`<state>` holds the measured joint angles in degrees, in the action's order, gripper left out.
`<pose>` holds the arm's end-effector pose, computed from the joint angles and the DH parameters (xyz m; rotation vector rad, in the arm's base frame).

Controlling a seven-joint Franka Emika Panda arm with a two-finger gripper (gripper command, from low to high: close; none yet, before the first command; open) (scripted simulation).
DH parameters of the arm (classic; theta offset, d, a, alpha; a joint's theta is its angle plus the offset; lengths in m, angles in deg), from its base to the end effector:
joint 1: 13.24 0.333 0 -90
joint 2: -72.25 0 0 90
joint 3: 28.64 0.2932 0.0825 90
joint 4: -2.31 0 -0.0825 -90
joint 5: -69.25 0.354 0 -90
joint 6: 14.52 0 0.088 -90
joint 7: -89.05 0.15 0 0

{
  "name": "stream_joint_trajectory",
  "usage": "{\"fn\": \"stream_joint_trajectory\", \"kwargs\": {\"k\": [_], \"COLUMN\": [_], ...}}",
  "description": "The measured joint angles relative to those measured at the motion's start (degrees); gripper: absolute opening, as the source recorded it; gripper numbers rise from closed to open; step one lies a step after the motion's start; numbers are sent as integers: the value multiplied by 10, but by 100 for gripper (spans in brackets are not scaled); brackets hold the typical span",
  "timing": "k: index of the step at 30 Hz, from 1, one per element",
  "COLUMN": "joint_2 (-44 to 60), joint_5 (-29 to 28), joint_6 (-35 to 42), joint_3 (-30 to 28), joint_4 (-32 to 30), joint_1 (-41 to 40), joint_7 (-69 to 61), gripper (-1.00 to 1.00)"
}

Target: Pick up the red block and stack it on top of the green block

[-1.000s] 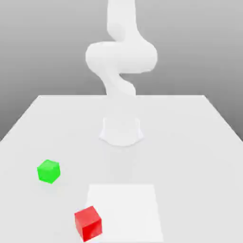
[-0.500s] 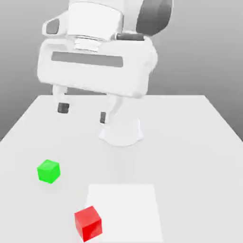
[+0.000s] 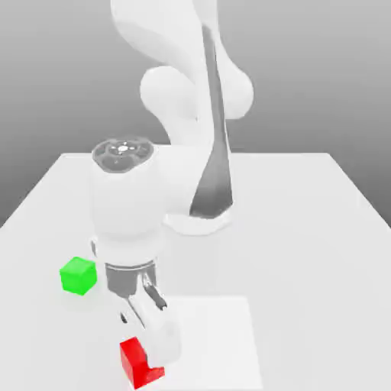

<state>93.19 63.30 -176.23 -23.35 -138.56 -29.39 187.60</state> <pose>0.4520 -0.0785 0.1175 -1.9311 2.4765 -0.0011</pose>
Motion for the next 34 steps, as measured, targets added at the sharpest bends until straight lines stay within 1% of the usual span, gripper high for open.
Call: {"fn": "stream_joint_trajectory", "kwargs": {"k": [7, 12, 15, 19, 24, 26, 31, 32, 34], "joint_2": [5, -84, -140, -218, -319, -306, -211, -194, -194], "joint_5": [-1, 23, 23, 17, 22, 27, 59, 67, 67], "joint_6": [-5, 67, 79, 83, 83, 58, -38, -54, -54], "joint_3": [-1, 14, -22, -70, -116, -124, -127, -123, -123], "joint_4": [1, -16, -65, -140, -234, -246, -247, -246, -246], "joint_1": [1, -14, -42, -123, -196, -205, -199, -200, -200], "joint_7": [1, -14, 23, 86, 155, 162, 143, 137, 137], "gripper": [-100, -100, -100, -100, -100, -100, -100, 100, 100]}}
